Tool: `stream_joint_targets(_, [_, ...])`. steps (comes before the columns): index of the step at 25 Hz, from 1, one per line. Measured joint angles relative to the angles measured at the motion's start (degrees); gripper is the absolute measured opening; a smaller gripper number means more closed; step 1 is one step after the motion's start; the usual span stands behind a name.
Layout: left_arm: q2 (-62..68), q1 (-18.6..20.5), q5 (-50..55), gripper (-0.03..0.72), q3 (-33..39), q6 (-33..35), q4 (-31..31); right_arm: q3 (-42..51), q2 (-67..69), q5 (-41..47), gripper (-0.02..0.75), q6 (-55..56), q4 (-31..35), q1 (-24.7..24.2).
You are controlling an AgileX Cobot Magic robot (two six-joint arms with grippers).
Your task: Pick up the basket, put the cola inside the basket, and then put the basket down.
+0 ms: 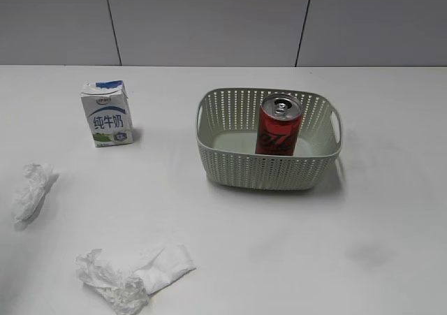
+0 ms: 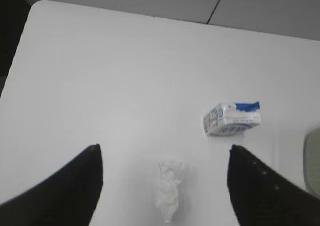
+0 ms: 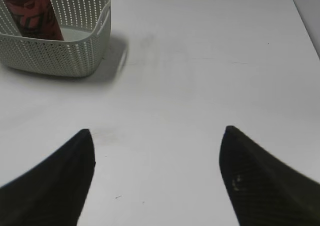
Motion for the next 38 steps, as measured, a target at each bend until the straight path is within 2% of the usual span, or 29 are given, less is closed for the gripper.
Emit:
stream_joint_targets(12, [-23.68, 0.00, -0.41, 0.589, 31.71, 0.83, 4.44, 0.00, 0.00, 0.00, 0.587, 0.00, -0.12, 0.00])
stream_joint_targets(16, [-31.22, 0.00, -1.79, 0.589, 39.19, 0.83, 4.44, 0.00, 0.00, 0.00, 0.587, 0.00, -0.17, 0.00])
stream_joint_targets(30, [-54.48, 0.00, -7.57, 0.589, 60.81, 0.83, 4.44, 0.00, -0.02, 0.00, 0.586, 0.00, -0.23, 0.00])
stream_joint_targets(38, [-64.99, 0.00, -7.72, 0.589, 61.84, 0.83, 4.72, 0.00, -0.02, 0.00, 0.586, 0.00, -0.30, 0.00])
